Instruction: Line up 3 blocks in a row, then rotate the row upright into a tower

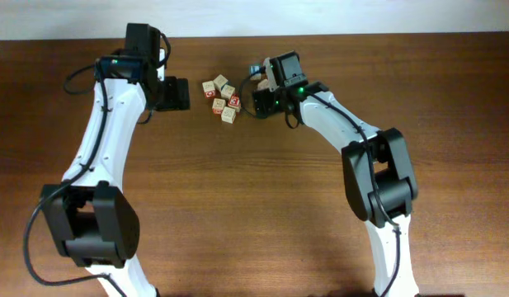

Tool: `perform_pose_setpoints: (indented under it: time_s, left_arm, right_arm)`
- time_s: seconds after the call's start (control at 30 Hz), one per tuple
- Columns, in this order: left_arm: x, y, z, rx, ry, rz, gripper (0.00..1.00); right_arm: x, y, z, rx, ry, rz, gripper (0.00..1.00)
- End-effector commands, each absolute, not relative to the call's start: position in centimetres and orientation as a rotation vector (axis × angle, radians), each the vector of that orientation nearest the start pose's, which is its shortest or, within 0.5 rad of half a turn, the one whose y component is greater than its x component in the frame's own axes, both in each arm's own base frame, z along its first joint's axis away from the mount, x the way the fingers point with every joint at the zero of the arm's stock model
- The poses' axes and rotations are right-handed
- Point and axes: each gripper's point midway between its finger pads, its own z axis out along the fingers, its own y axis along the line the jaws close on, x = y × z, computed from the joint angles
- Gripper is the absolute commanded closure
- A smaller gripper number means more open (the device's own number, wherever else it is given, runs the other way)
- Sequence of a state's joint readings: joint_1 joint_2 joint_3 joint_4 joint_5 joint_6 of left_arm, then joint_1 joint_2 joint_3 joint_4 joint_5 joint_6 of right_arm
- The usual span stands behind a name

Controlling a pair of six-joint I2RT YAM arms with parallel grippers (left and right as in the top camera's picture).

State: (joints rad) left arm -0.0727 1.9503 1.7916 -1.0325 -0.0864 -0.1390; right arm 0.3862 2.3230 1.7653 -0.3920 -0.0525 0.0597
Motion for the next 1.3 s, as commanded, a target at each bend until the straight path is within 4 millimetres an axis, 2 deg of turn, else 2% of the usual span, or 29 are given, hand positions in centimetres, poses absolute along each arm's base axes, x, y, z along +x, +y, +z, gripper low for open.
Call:
perform_pose_setpoints:
  time_s: [0.0,0.07,0.17,0.23,0.4,0.5,0.67,0.77,0.9,1.0,1.07,1.1,1.17,1.23,1.27]
  left_arm:
    - [46.6,-1.7,14.5,-0.136,2.758,0.077,0.01]
    - [46.9,-1.7,14.6,-0.136,2.742,0.073,0.01]
    - [47.1,-1.8,14.7,-0.136,2.736,0.072,0.01]
    - [47.1,-1.8,14.7,-0.136,2.735,0.072,0.01]
    - [47.1,-1.8,14.7,-0.135,2.735,0.072,0.01]
    - [47.1,-1.8,14.7,-0.135,2.736,0.071,0.01]
    - [47.1,-1.8,14.7,-0.135,2.735,0.072,0.01]
    - [47.1,-1.8,14.7,-0.135,2.736,0.071,0.01]
    - [47.1,-1.8,14.7,-0.135,2.736,0.071,0.01]
    - [47.1,-1.8,14.7,-0.135,2.737,0.071,0.01]
    - [47.1,-1.8,14.7,-0.135,2.737,0.072,0.01]
    - [47.0,-1.8,14.7,-0.135,2.738,0.072,0.01]
    - [47.0,-1.8,14.7,-0.135,2.74,0.072,0.01]
    - [47.0,-1.8,14.6,-0.134,2.74,0.071,0.01]
    - [47.0,-1.8,14.6,-0.134,2.741,0.071,0.01]
  right_arm:
    - [53.8,23.0,1.8,-0.471,2.504,0.242,0.38]
    - [53.8,23.0,1.8,-0.47,2.504,0.242,0.48]
    - [53.8,23.0,1.7,-0.47,2.505,0.242,0.54]
    - [53.7,23.0,1.7,-0.465,2.51,0.244,0.62]
    - [52.8,23.0,1.3,-0.475,2.551,0.261,0.66]
    - [51.5,22.9,1.4,-0.475,2.605,0.284,0.66]
    - [47.3,21.2,2.7,-0.253,2.812,0.289,0.66]
    - [44.7,21.0,3.3,-0.236,2.91,0.331,0.66]
    - [40.3,21.2,3.5,-0.241,3.082,0.44,0.66]
    - [37.0,19.9,3.4,-0.221,3.233,0.39,0.65]
    - [35.6,19.2,3.4,-0.213,3.297,0.347,0.64]
    - [34.6,18.3,3.5,-0.209,3.344,0.285,0.61]
    - [33.9,17.1,3.5,-0.21,3.38,0.184,0.58]
    - [33.8,16.8,3.5,-0.211,3.384,0.154,0.57]
    - [33.8,16.8,3.5,-0.21,3.383,0.154,0.51]
